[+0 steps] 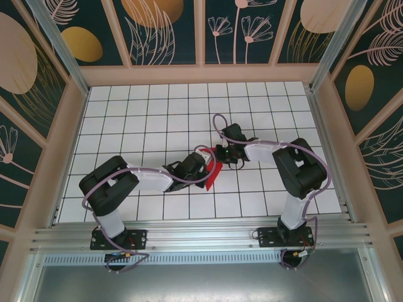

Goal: Fold a paper plane with a square sheet of paper (pick it up from the middle)
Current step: Third fold the triangle at the center of the table.

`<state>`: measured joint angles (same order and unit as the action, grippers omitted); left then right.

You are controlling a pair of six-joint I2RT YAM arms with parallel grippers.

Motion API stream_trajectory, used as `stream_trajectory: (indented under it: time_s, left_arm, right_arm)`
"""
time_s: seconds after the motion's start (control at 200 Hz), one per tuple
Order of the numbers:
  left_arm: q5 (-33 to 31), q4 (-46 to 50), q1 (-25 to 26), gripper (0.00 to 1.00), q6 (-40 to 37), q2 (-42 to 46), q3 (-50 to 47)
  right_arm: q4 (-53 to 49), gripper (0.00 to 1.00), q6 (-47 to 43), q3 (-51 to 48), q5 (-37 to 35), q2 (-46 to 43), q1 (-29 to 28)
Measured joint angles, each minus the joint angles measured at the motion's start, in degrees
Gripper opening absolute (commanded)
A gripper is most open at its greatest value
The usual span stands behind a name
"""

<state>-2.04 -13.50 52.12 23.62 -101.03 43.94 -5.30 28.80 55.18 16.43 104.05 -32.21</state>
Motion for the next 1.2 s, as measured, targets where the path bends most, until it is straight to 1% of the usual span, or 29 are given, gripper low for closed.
stream_trajectory:
  time_s: [0.165, 0.285, 0.455, 0.585, 0.726, 0.861, 0.981, 1.201]
  left_arm:
    - [0.09, -0.85, 0.0, 0.0, -0.02, -0.33, 0.0]
    - [0.11, -0.9, 0.0, 0.0, 0.0, -0.33, 0.0]
    - [0.31, -0.92, 0.0, 0.0, 0.0, -0.33, 0.0]
    - [0.31, -0.92, 0.0, 0.0, 0.0, -0.33, 0.0]
    - [0.5, -0.92, -0.07, 0.0, 0.0, -0.33, 0.0]
    - [0.68, -0.92, -0.07, 0.0, 0.0, -0.33, 0.0]
    - [0.7, -0.92, -0.07, 0.0, 0.0, -0.33, 0.0]
    - [0.74, -0.92, -0.07, 0.0, 0.02, -0.33, 0.02]
  right_arm:
    - [-2.78, 0.11, 0.02, 0.13, -0.09, -2.12, -0.26]
    - [-2.89, 0.11, 1.31, -1.16, -0.98, -7.96, -0.24]
    - [0.39, 0.1, 5.4, -9.53, -0.59, -20.22, -0.26]
    - [4.04, 0.09, 9.81, -17.57, 1.05, -24.98, -1.7]
    - [7.06, 0.08, 14.21, -23.17, 2.67, -25.57, -6.49]
    - [11.96, 0.08, 18.1, -25.83, 3.91, -24.87, -10.23]
    - [17.03, 0.08, 20.81, -27.93, 4.94, -23.15, -11.26]
    - [22.4, 0.07, 22.84, -28.59, 6.34, -19.65, -11.41]
